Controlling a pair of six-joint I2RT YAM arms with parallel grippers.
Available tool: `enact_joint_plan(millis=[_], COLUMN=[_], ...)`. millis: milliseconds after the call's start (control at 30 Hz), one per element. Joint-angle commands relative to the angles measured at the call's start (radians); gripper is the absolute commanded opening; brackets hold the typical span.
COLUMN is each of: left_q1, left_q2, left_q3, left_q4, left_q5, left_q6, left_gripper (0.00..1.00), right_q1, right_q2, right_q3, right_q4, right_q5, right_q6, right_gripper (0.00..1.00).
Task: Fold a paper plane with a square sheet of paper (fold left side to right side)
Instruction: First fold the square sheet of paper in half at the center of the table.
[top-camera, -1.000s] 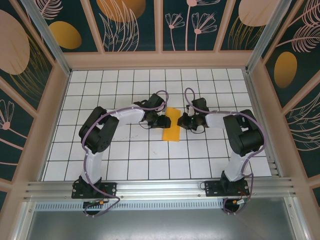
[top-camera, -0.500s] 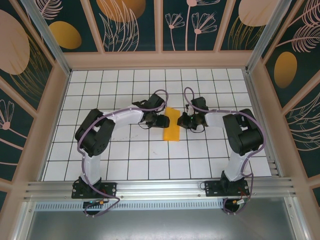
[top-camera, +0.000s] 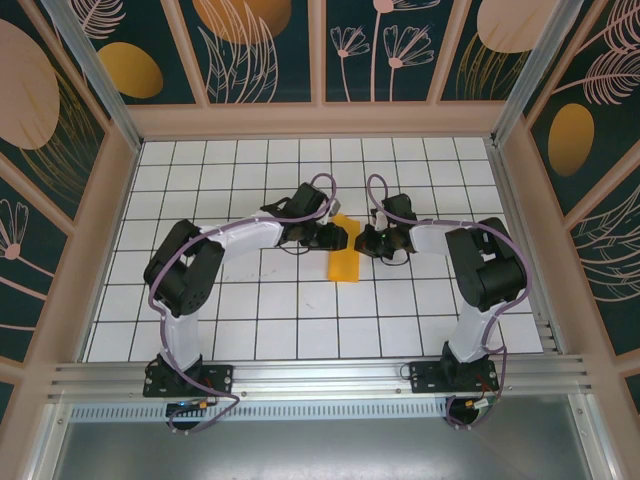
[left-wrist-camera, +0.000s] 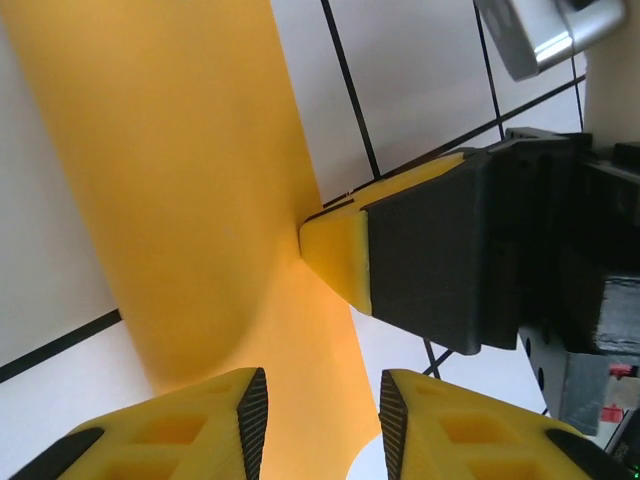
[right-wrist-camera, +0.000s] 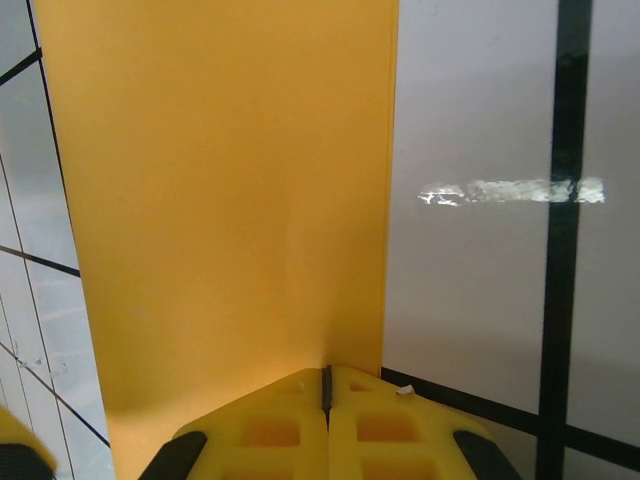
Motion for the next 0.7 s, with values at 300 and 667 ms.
enact_joint_plan(millis=[300,667], left_q1=[-0.001,-0.001], left_q2=[0.094,0.059], left_q3=[-0.019,-0.124], left_q4=[-0.041,-0.018], left_q5=[-0.099,-0.111], left_q6=[0.018,0.021], left_gripper=[0.37,0.37], right_q1=[0.013,0.013], right_q2=[0.077,0.087], right_q3=[0.000,0.006], right_q4=[-0.132,-0.156], right_q5=[0.123,0.138], right_q6=[-0.043,-0.061], right_gripper=[0.06,0.06])
